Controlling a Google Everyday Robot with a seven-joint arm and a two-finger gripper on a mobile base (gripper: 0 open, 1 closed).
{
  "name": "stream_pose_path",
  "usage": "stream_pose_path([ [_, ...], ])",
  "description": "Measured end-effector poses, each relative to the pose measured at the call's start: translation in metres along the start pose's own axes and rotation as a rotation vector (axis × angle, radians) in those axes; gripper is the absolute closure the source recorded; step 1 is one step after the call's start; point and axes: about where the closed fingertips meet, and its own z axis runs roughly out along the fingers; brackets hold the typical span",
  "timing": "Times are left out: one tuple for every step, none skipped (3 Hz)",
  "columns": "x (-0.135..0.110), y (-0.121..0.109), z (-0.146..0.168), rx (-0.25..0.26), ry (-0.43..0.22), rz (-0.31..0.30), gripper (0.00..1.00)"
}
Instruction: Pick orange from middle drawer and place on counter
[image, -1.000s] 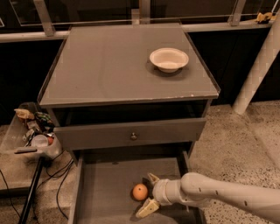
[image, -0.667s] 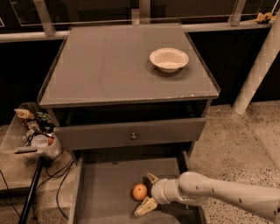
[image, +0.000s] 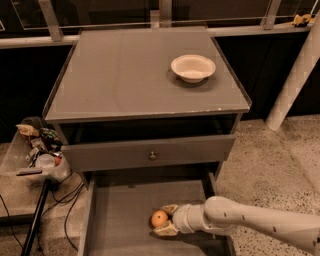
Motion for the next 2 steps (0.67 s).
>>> stream_pose_path([
  [0.0000, 0.0000, 0.0000, 0.000, 0.000, 0.000, 0.64],
  [0.0003, 0.0021, 0.0013, -0.005, 0.020, -0.006, 0.87],
])
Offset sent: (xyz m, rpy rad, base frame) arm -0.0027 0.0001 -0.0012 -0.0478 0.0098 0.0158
